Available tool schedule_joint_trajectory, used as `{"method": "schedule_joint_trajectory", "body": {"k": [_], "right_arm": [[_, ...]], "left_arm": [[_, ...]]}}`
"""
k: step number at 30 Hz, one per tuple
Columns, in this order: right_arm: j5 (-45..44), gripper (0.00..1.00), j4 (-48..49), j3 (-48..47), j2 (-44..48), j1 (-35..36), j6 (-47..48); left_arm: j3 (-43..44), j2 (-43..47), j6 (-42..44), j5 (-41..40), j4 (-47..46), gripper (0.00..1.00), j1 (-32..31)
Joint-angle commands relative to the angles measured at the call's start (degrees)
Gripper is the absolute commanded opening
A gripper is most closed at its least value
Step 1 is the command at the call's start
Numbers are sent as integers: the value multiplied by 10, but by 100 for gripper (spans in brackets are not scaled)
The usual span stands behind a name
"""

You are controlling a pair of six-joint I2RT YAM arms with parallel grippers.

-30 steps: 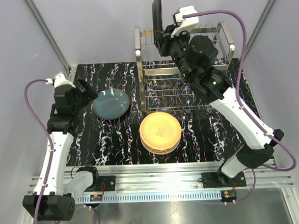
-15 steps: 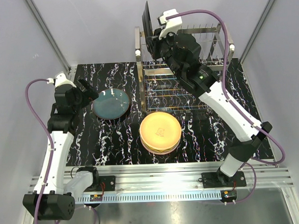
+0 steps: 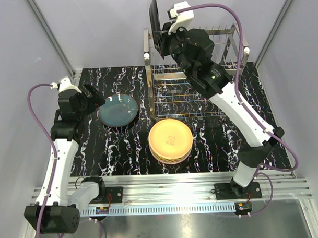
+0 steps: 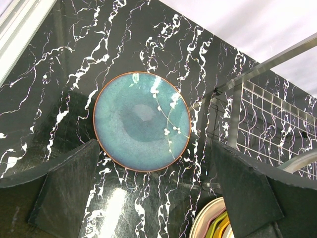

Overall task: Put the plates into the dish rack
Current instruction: Insert the plate into the dish rack

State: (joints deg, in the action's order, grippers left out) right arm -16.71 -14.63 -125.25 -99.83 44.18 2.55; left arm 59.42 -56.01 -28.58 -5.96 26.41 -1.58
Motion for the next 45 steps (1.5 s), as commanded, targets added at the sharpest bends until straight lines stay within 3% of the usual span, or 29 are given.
{"method": "schedule_joint_trajectory", "body": {"k": [1, 26, 35, 42, 45], "right_arm": [[16, 0, 116, -59, 25, -6, 7], [-52, 0, 287, 234, 112, -17, -65], [-39, 0, 278, 251, 116, -33, -91], [-13, 20, 254, 234, 105, -36, -94], [-7, 22, 251, 230, 102, -36, -95]], "left_arm": [[2, -2, -4, 11, -29, 99, -3], [3, -5, -5, 20, -29, 99, -3], [3, -5, -4, 21, -29, 99, -3], [3, -4, -5, 22, -29, 99, -3], [3, -5, -4, 23, -29, 99, -3]]}}
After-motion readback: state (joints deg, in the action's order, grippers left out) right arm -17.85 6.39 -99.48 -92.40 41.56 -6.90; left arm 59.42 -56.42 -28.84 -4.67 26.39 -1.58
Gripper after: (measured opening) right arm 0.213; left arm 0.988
